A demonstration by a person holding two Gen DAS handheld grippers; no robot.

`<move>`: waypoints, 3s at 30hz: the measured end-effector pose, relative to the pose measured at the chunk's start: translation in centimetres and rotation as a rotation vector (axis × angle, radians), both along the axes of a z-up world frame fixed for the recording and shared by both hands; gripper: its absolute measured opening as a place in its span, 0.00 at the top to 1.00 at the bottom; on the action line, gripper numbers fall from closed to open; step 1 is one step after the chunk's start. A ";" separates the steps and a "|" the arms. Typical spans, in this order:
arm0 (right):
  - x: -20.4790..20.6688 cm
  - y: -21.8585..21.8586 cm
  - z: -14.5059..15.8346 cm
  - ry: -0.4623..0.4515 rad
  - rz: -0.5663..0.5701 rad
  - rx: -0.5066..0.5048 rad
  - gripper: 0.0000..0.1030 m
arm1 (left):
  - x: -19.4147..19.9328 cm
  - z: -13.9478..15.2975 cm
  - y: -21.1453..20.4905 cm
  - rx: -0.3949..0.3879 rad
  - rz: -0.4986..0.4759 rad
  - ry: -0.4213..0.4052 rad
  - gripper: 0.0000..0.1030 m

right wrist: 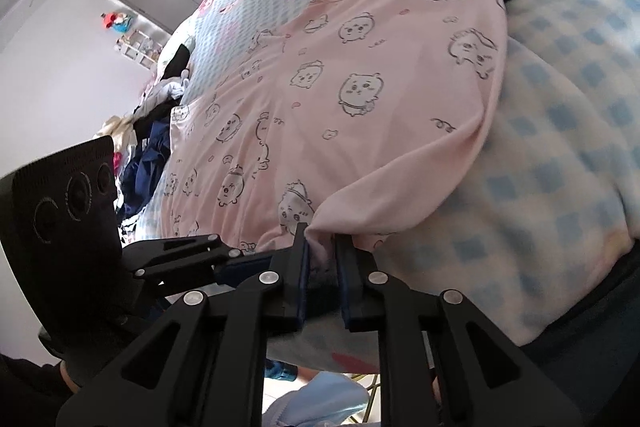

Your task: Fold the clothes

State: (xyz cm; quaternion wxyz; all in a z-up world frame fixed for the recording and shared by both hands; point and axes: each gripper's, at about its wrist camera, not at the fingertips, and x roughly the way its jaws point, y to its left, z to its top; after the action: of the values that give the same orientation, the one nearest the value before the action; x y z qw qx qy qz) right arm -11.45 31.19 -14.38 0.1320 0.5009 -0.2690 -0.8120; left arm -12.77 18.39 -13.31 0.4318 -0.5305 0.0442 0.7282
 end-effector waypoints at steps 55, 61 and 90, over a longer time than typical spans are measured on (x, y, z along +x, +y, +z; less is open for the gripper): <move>-4.9 -3.1 -0.7 -0.061 0.009 0.001 0.55 | -6.0 3.0 -9.9 0.213 0.310 -0.091 0.88; -6.5 -7.7 -0.5 -0.053 0.120 0.044 0.55 | -6.2 3.1 -15.0 0.247 0.416 -0.083 0.88; -5.5 -13.8 -1.2 -0.096 0.236 0.115 0.51 | -2.4 0.3 -26.4 0.268 0.692 -0.087 0.89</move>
State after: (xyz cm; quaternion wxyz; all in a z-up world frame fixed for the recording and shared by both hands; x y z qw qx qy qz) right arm -16.93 17.42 -15.60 0.1845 0.5741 -0.1674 -0.7799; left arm -15.21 -7.97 -13.05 0.2270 -0.4832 -0.2517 0.8073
